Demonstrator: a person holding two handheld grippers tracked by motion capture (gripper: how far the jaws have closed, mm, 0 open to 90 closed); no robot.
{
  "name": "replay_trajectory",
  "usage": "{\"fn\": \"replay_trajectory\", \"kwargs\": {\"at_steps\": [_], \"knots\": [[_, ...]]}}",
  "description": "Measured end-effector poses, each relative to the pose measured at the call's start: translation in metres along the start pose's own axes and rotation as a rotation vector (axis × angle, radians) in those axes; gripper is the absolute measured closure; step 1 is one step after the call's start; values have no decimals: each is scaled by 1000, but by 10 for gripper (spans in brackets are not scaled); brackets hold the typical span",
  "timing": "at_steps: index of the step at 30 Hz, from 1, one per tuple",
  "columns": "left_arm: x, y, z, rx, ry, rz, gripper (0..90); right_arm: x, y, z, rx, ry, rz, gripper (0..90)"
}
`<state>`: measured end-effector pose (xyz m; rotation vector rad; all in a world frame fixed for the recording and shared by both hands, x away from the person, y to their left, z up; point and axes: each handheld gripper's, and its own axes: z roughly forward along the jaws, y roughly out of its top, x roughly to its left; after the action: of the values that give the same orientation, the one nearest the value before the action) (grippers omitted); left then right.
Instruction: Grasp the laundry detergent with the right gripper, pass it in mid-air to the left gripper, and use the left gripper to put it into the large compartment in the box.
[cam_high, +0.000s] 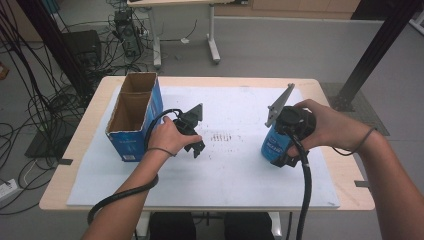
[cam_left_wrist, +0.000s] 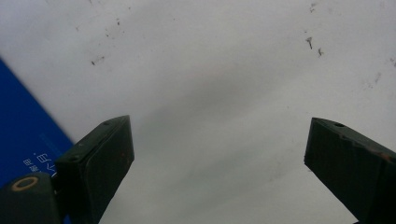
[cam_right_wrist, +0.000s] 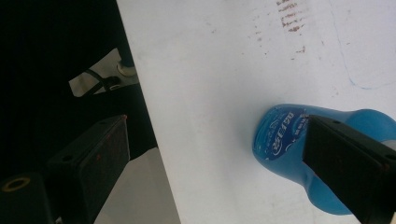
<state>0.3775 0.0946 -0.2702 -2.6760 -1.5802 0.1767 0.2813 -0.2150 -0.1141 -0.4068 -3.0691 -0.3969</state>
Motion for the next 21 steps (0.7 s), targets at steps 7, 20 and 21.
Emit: {"fn": "replay_trajectory", "kwargs": {"at_steps": [7,20,21], "knots": [[1,0,1,3,-1,-1,85,0,1,0,0,0,-3,74],[1,3,1,6,-3,0,84,-2,-1,0,-2,0,5,74],[0,3,1,6,-1,1,84,-2,-1,0,-1,2,5,75]]}}
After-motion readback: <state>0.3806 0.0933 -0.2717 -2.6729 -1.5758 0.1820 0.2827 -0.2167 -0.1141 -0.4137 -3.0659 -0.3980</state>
